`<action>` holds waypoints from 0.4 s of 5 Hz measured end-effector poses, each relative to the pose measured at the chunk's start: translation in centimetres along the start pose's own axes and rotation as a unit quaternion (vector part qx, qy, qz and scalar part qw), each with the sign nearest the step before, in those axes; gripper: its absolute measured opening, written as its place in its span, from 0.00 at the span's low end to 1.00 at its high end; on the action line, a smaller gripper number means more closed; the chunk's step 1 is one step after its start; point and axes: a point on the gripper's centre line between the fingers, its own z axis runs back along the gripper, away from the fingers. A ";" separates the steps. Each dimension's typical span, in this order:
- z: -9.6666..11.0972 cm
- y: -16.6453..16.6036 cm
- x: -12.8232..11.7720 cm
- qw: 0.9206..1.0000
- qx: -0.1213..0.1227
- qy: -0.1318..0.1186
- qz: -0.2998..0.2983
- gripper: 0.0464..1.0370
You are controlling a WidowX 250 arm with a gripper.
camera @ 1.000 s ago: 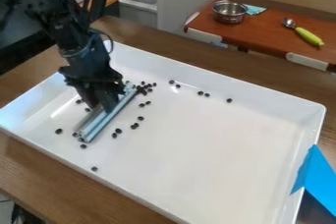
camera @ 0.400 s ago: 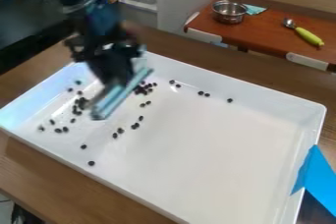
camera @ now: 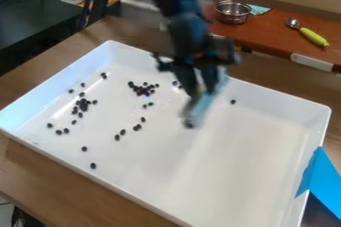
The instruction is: Sweep into pile
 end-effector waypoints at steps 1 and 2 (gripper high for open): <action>-3.2 -2.7 -0.2 1.000 0.007 0.011 -0.023 0.29; -4.3 -2.6 0.0 0.999 0.018 0.001 -0.033 0.29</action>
